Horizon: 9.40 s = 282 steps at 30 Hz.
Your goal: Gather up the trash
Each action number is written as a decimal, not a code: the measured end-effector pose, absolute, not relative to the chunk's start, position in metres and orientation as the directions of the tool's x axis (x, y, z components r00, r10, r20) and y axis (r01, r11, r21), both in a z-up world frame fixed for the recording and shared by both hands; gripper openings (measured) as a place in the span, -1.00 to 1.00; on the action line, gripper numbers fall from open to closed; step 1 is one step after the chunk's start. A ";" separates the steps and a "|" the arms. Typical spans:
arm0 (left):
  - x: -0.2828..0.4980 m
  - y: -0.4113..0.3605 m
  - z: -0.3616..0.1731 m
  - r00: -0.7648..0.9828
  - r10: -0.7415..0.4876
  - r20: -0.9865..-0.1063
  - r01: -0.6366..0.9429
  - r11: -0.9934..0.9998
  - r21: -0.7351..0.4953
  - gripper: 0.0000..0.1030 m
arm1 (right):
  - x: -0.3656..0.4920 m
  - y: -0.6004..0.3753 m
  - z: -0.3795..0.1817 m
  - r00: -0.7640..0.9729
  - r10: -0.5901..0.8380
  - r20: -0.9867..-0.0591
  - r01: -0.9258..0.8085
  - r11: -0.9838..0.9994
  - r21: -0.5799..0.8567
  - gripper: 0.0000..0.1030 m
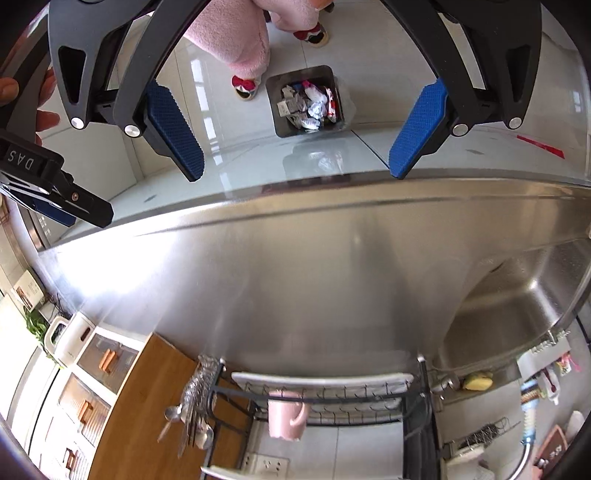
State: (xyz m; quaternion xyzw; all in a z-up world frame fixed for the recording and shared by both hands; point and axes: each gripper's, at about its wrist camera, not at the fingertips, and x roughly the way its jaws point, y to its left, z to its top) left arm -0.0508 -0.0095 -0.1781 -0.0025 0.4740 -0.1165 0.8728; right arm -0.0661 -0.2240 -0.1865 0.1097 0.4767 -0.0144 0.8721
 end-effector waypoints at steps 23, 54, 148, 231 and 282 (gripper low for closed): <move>-0.090 0.009 0.012 0.817 -0.132 -0.562 0.116 0.991 -0.065 0.85 | -0.102 -0.213 0.008 0.790 -0.089 -0.607 0.135 0.990 0.029 0.94; -0.075 0.014 0.035 0.850 -0.131 -0.511 0.115 0.991 -0.063 0.85 | -0.091 -0.208 0.035 0.838 -0.105 -0.535 0.162 0.985 0.060 0.94; -0.078 0.005 0.039 0.845 -0.147 -0.515 0.143 0.989 -0.047 0.85 | -0.090 -0.217 0.033 0.833 -0.095 -0.545 0.169 0.982 0.088 0.94; -0.064 0.006 0.027 0.814 -0.101 -0.572 0.112 0.994 -0.016 0.85 | -0.086 -0.202 0.032 0.831 -0.098 -0.548 0.172 0.982 0.085 0.94; -0.063 0.013 0.027 0.814 -0.053 -0.579 0.061 0.998 -0.006 0.85 | -0.079 -0.197 0.030 0.825 -0.081 -0.559 0.143 0.987 0.068 0.94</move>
